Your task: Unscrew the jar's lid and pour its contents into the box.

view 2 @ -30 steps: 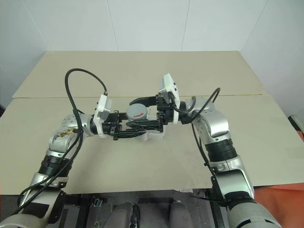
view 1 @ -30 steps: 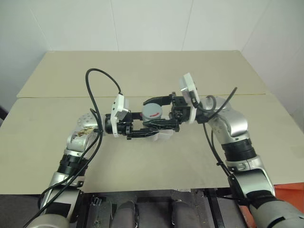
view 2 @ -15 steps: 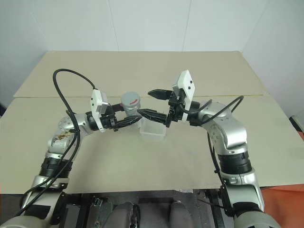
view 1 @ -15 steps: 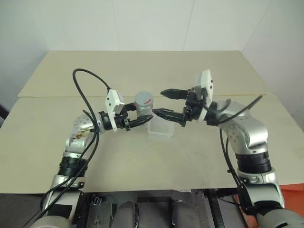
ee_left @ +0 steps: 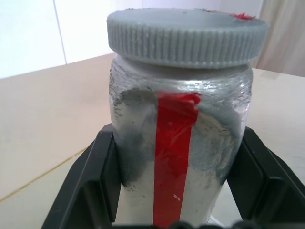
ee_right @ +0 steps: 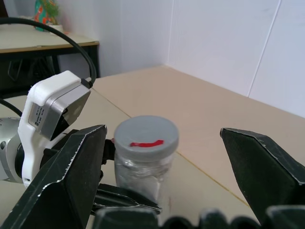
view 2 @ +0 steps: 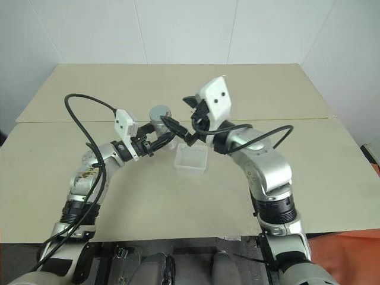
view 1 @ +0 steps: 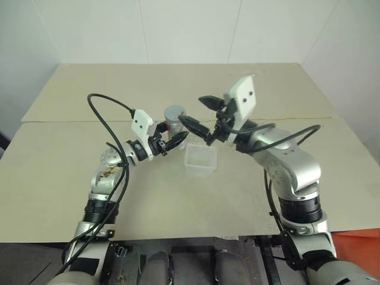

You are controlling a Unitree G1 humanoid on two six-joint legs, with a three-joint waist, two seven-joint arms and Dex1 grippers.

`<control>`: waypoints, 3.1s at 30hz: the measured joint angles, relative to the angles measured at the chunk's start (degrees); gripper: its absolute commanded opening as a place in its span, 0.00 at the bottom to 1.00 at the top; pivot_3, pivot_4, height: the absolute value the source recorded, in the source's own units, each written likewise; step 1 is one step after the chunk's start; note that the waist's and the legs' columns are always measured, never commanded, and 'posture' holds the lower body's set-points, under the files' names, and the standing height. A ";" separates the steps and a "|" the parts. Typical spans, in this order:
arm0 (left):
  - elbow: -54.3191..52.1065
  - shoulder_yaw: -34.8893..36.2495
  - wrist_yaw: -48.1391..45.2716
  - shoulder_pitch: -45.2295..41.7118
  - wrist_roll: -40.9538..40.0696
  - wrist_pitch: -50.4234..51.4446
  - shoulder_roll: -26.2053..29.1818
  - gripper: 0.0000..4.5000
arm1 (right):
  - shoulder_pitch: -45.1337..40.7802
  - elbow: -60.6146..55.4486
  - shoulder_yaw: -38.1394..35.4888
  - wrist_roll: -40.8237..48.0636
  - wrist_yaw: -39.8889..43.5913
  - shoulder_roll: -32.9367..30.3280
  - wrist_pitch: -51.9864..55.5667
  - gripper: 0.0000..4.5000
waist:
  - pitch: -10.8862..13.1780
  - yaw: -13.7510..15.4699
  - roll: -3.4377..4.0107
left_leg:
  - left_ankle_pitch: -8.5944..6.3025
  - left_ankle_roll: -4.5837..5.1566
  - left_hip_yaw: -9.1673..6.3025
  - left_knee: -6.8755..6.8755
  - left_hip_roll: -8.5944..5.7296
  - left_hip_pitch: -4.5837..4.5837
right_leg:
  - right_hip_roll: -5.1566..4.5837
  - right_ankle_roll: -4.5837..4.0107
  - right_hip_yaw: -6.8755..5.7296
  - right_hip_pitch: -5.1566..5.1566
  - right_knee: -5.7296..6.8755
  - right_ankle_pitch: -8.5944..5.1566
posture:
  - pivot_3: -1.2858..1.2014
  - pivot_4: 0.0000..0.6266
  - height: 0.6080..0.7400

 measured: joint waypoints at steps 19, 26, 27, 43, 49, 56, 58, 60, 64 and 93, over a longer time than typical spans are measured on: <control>-2.30 -0.88 0.38 0.00 -0.27 2.99 -0.04 0.59 | -1.64 3.80 4.19 -7.18 -7.60 6.77 0.46 0.99 | 0.00 -0.11 0.00 | 0.02 -0.03 0.00 -0.03 0.00 0.01 | 0.01 0.00 -0.01 -0.01 0.00 0.00 | 0.52 0.24 1.00; -2.39 -0.89 -0.22 0.00 -0.30 3.04 0.06 0.59 | -2.59 4.82 4.24 -8.03 -7.97 7.84 0.47 0.99 | 0.00 -0.15 0.00 | 0.02 -0.03 0.00 -0.04 0.00 0.01 | 0.01 0.00 -0.01 -0.01 0.00 0.00 | 0.52 0.24 1.00; -2.39 -0.89 -0.30 0.00 -0.31 3.04 0.10 0.59 | -2.64 4.82 4.24 -8.07 -7.97 7.87 0.47 0.95 | 0.00 -0.15 0.00 | 0.02 -0.03 0.00 -0.04 0.00 0.01 | 0.01 0.00 -0.01 -0.01 0.00 0.00 | 0.52 0.24 1.00; -2.41 -0.97 -1.20 0.02 -0.38 4.31 0.56 0.59 | -3.04 4.55 4.11 -7.84 -6.49 7.78 1.22 0.37 | 0.00 -0.15 0.00 | 0.02 -0.03 0.00 -0.06 0.00 0.01 | 0.01 0.00 -0.01 -0.01 -0.01 0.00 | 0.52 0.24 1.00; -2.52 -0.97 -1.42 0.03 -0.39 4.31 0.60 0.59 | -3.24 4.50 3.93 -7.53 -6.48 7.99 1.71 0.65 | 0.00 -0.15 0.00 | 0.02 -0.03 0.00 -0.05 0.00 0.01 | 0.01 0.00 -0.01 -0.01 -0.01 0.00 | 0.52 0.24 1.00; -3.49 -0.95 -1.54 0.03 -0.69 4.29 0.62 0.59 | -3.31 4.51 4.24 -8.01 -6.26 7.75 1.86 0.80 | 0.00 -0.15 0.00 | 0.02 -0.03 0.00 -0.05 0.00 0.01 | 0.01 0.00 -0.01 -0.01 -0.01 0.00 | 0.52 0.24 1.00; -3.51 -0.95 -1.58 0.03 -0.72 4.29 0.64 0.59 | -3.31 4.62 4.35 -8.09 -6.09 7.74 1.97 0.80 | 0.00 -0.15 0.00 | 0.02 -0.03 0.00 -0.05 0.00 0.01 | 0.01 0.00 -0.01 -0.01 -0.01 0.00 | 0.52 0.24 1.00; -3.52 -0.95 -1.65 0.03 -0.73 4.29 0.66 0.59 | -3.31 4.80 4.46 -8.19 -6.08 7.80 2.20 0.80 | 0.00 -0.15 0.00 | 0.02 -0.03 0.00 -0.05 0.00 0.01 | 0.01 0.00 -0.01 -0.01 -0.01 0.00 | 0.52 0.24 1.00; -3.54 -0.95 -1.89 0.03 -0.74 4.29 0.69 0.59 | -3.33 5.57 4.48 -8.46 -6.10 7.97 2.35 0.80 | 0.00 -0.15 0.00 | 0.02 -0.03 0.00 -0.05 0.00 0.01 | 0.01 0.00 -0.01 -0.01 -0.01 0.00 | 0.52 0.24 1.00; -3.89 -0.51 -4.88 0.79 -2.11 3.92 1.70 0.59 | -3.95 6.52 4.42 -7.88 -1.72 7.18 1.65 0.61 | 0.00 -0.19 0.01 | 0.02 -0.03 0.00 -0.08 0.01 0.01 | 0.01 0.00 -0.01 -0.02 -0.03 0.00 | 0.52 0.24 1.00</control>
